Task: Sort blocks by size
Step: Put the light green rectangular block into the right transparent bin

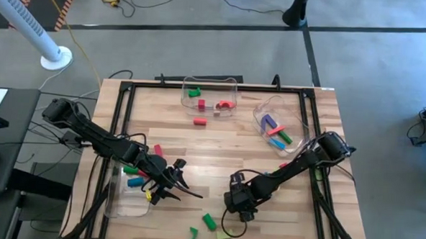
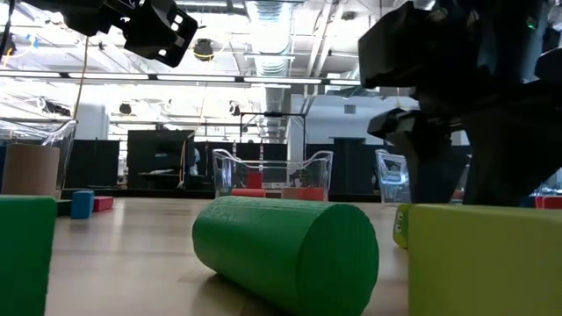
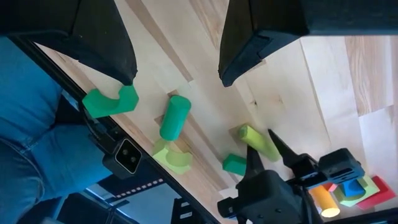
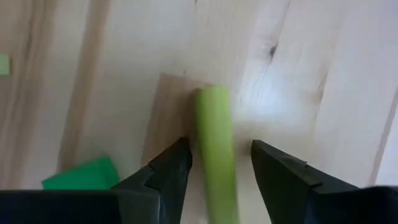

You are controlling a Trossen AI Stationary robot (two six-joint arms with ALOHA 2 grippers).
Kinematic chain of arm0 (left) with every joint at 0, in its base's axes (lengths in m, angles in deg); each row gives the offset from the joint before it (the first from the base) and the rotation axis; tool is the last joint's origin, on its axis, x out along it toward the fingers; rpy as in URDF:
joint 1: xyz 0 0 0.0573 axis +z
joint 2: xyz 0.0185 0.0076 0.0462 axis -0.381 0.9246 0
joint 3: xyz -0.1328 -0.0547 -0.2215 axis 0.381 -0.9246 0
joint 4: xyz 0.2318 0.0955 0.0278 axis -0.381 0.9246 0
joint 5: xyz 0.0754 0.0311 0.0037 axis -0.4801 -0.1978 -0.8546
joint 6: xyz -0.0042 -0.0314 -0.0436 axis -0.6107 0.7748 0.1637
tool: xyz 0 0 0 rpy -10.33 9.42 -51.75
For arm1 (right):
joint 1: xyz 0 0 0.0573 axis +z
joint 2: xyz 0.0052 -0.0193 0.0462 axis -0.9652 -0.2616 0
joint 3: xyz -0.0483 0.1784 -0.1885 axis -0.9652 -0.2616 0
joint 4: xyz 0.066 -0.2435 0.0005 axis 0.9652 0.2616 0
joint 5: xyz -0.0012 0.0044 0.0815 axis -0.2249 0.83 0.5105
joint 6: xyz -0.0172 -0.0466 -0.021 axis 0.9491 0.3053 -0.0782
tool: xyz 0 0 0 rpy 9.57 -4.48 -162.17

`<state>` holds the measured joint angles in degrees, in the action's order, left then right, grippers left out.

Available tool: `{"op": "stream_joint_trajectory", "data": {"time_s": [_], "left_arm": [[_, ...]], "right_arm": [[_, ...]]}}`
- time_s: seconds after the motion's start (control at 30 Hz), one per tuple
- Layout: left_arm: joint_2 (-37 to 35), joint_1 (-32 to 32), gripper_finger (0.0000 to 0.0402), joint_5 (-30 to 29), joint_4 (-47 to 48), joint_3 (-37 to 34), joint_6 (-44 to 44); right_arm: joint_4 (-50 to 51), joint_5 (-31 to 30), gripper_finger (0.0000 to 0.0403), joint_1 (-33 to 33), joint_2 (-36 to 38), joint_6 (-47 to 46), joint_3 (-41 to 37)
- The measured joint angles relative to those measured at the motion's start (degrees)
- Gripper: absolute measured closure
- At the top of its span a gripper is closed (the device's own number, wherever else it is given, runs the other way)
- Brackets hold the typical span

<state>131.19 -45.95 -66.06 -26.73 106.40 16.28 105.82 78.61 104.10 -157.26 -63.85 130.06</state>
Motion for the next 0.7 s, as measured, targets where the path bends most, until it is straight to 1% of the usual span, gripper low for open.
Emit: {"op": "stream_joint_trajectory", "data": {"time_s": [0.17,0.3,0.7], "left_arm": [[0.0,0.0,0.0185,-0.3,0.0,0.0,0.0],[0.0,0.0,0.0185,-0.5,0.0,0.0,0.0],[0.0,0.0,0.0185,-0.5,0.0,0.0,0.1]], "right_arm": [[2.1,0.1,0.0201,0.6,0.0,-2.2,0.0],[2.8,1.1,0.0201,0.9,0.1,-2.5,0.0],[6.4,1.5,0.0204,1.1,0.1,-4.9,0.1]]}}
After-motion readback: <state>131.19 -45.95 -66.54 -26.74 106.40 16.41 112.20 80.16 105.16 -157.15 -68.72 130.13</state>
